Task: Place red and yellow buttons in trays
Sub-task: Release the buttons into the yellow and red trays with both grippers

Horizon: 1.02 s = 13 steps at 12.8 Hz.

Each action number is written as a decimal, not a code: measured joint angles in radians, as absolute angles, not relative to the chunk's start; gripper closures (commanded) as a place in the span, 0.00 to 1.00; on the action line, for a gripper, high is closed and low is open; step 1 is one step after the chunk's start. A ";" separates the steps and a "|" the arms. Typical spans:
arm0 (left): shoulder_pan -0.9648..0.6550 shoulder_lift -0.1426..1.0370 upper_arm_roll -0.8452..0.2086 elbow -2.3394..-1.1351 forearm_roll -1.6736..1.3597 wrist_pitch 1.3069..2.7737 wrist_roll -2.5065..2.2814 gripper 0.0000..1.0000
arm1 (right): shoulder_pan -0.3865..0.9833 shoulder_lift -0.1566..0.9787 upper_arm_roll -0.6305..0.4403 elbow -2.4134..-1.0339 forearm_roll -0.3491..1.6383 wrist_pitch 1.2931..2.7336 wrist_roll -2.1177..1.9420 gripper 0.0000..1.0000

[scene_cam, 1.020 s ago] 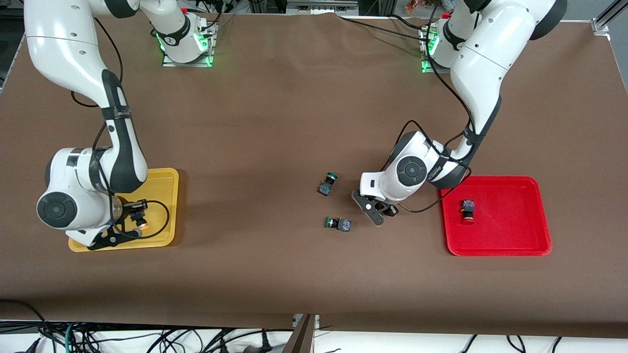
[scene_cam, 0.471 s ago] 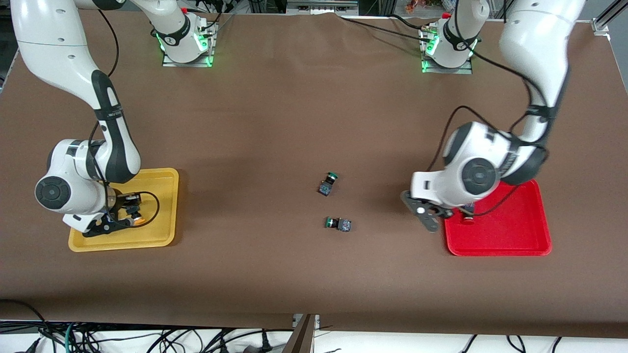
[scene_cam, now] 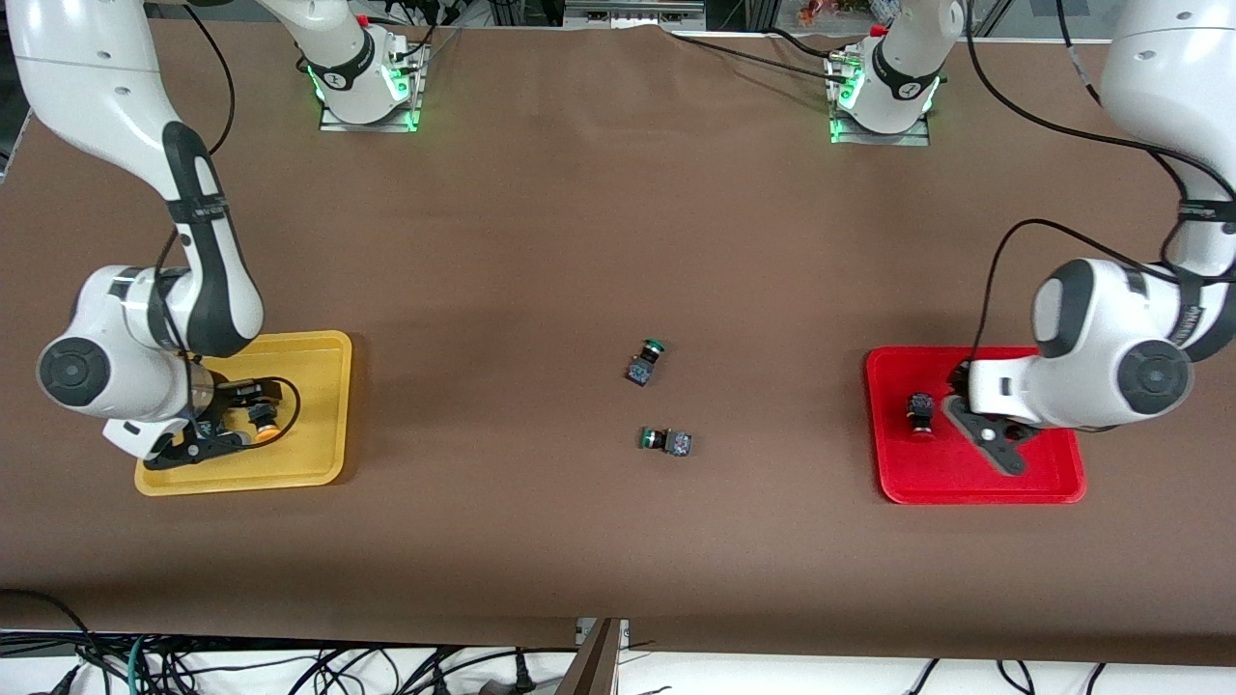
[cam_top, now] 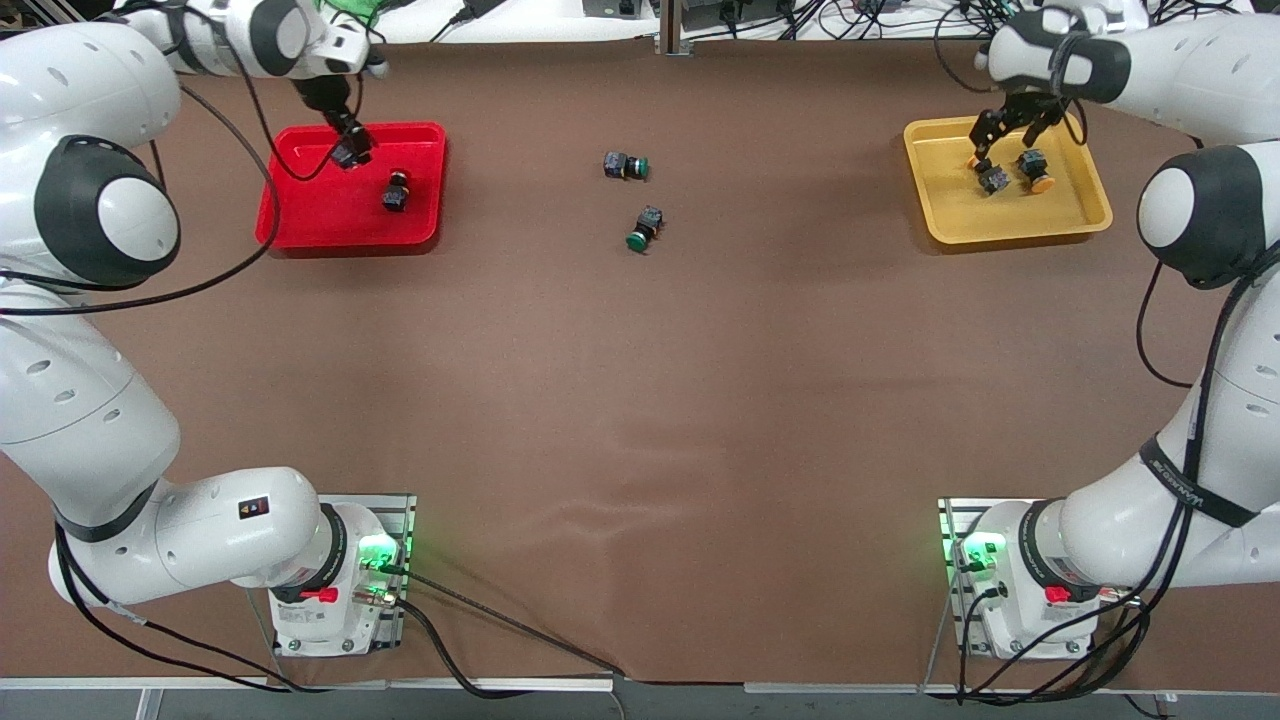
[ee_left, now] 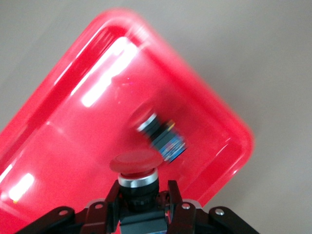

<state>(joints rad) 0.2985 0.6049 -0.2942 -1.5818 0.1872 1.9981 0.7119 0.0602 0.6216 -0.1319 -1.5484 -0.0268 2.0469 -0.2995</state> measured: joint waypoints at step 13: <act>0.341 0.754 -0.285 -1.591 0.253 2.197 0.082 0.00 | 0.067 0.295 -0.096 -1.318 0.025 1.574 -0.300 0.00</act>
<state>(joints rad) 0.3411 0.7536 -0.2851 -1.5912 0.2534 2.1969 0.0824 0.0672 0.2953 -0.0963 -1.3180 0.0246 1.5739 -0.3001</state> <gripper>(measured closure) 0.304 0.000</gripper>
